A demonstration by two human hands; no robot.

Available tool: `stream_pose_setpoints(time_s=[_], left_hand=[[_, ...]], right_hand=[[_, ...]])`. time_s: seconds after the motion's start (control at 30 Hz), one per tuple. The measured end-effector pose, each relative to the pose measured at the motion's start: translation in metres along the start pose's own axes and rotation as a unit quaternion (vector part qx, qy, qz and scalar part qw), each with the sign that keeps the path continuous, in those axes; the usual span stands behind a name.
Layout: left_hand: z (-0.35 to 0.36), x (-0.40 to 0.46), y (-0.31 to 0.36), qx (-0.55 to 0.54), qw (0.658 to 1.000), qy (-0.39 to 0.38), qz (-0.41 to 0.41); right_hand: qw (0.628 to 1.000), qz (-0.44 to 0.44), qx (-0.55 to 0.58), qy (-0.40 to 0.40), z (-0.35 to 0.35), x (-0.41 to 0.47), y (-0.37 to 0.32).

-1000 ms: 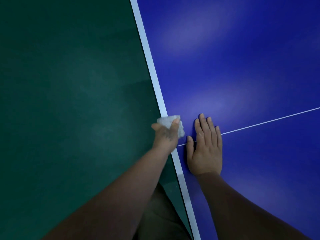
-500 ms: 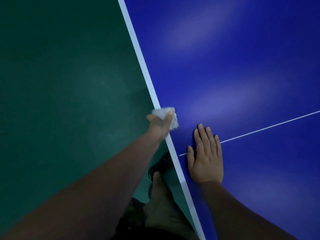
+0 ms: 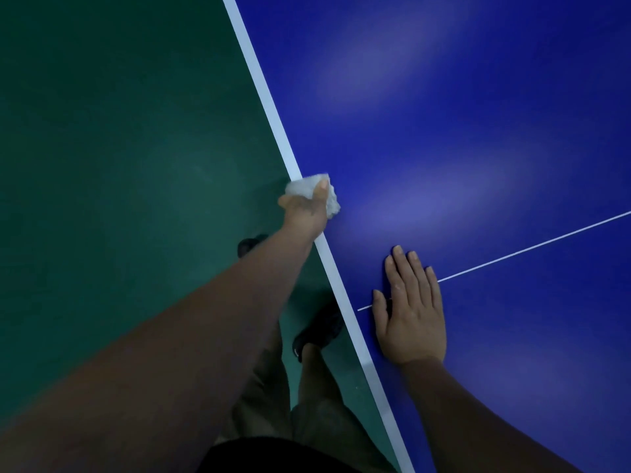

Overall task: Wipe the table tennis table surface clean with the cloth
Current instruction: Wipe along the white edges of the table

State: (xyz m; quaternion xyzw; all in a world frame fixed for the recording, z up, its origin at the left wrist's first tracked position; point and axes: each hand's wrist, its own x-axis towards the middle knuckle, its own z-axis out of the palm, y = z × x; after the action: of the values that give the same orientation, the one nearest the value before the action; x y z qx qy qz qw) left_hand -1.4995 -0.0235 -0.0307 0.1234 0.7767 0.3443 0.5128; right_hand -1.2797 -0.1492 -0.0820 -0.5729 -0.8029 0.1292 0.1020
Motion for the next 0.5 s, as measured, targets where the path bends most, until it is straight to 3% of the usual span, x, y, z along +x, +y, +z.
stream_pose_setpoints(time_s=[0.1, 0.17, 0.3, 0.5], left_hand=[[0.009, -0.035, -0.059, 0.033, 0.998, -0.054, -0.013], [0.011, -0.053, -0.081, 0.055, 0.993, -0.068, -0.077], [0.011, -0.047, -0.067, 0.052, 0.987, -0.064, -0.135], [-0.002, -0.002, -0.036, 0.048, 0.989, -0.076, -0.114]], right_hand=[[1.000, 0.006, 0.002, -0.005, -0.002, 0.001, -0.001], [1.000, 0.009, 0.004, -0.007, -0.003, 0.000, -0.003], [1.000, 0.012, 0.027, -0.010, -0.012, 0.010, -0.006], [0.997, 0.043, 0.060, 0.024, -0.013, 0.086, -0.032]])
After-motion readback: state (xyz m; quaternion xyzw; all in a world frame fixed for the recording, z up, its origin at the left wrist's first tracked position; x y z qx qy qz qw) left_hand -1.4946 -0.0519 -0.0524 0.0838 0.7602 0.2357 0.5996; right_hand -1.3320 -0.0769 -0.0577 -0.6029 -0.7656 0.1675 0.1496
